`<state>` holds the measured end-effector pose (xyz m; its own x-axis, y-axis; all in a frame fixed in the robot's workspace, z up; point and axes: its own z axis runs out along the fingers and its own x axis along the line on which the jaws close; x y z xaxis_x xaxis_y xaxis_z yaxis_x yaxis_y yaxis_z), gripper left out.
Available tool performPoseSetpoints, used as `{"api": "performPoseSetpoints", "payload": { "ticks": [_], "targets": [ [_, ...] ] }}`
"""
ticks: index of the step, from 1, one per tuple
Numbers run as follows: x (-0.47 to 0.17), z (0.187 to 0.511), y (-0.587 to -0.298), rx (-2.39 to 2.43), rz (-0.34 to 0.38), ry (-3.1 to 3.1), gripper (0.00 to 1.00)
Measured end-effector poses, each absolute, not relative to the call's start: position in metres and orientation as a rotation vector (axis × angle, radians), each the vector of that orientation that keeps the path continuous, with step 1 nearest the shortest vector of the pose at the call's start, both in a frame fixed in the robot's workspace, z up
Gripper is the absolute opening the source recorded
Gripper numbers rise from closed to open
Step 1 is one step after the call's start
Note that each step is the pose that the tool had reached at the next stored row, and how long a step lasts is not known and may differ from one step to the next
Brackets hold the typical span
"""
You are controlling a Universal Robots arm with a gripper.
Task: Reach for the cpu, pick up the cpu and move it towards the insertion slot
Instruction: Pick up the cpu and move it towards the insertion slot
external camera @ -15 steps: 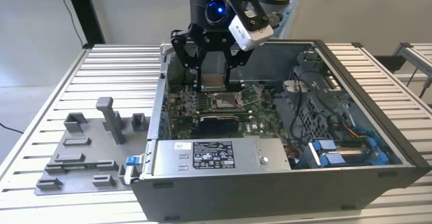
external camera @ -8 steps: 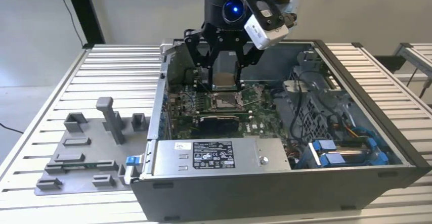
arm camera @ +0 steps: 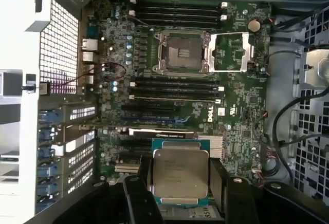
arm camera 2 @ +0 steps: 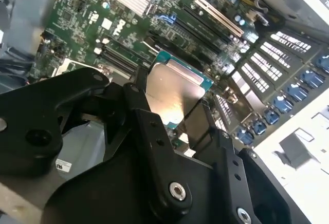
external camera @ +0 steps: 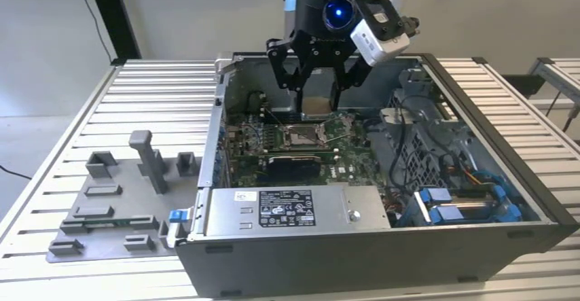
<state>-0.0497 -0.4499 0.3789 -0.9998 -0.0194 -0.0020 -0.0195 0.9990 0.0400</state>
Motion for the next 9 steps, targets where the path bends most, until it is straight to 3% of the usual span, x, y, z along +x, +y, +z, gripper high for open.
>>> {"api": "performPoseSetpoints", "payload": {
  "ticks": [9],
  "targets": [
    [-0.0493, 0.3789, -0.4457, -0.03, 0.063, 3.139, 0.0]
  ]
}}
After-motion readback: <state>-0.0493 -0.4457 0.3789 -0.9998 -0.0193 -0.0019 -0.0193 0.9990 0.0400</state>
